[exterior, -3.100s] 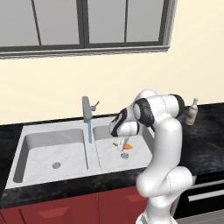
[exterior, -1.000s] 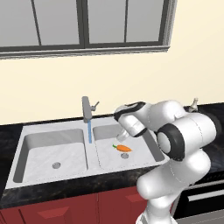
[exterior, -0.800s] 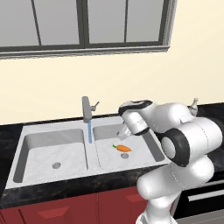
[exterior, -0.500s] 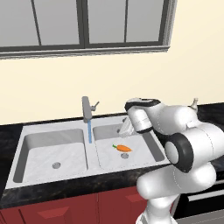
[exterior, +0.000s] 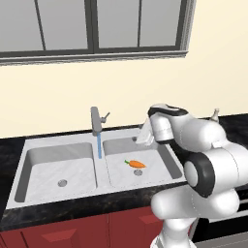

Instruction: Turn on the sink faucet. Then move the carrot from the counter to the sink. Turn off the sink. Move the vegetable from the sink to the pot next to the stove. Finally move the pot to the front right burner.

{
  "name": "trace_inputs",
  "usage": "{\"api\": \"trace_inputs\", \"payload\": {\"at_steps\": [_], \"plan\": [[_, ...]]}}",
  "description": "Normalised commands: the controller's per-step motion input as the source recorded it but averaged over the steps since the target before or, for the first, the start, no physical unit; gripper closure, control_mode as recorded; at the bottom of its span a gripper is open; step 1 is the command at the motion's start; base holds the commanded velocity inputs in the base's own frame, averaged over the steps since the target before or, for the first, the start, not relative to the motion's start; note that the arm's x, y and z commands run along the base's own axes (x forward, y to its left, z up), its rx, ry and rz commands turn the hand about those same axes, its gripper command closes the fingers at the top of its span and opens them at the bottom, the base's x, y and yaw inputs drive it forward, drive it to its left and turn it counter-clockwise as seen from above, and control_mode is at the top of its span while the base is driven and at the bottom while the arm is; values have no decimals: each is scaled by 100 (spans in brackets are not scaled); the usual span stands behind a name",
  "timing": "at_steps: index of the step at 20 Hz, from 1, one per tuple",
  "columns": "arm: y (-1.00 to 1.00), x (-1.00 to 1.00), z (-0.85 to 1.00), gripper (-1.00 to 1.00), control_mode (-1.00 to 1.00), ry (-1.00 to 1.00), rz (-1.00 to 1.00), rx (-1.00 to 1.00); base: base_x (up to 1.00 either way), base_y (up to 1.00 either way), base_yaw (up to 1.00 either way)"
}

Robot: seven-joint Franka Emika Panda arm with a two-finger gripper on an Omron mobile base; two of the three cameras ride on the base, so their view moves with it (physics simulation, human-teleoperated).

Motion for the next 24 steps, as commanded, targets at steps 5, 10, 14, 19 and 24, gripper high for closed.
{"api": "trace_inputs", "payload": {"at_steps": [5,10,14,19,24], "plan": [[0,30,6,-100,-100,-8,0,0,0,0,0],[1,51,15,-100,-100,-7,2,0,0,0,0],[1,32,2,-100,-100,-7,3,0,0,0,0],[2,1,-1,-100,-100,-3,8,0,0,0,0],[10,33,0,-100,-100,-2,6,0,0,0,0]]}}
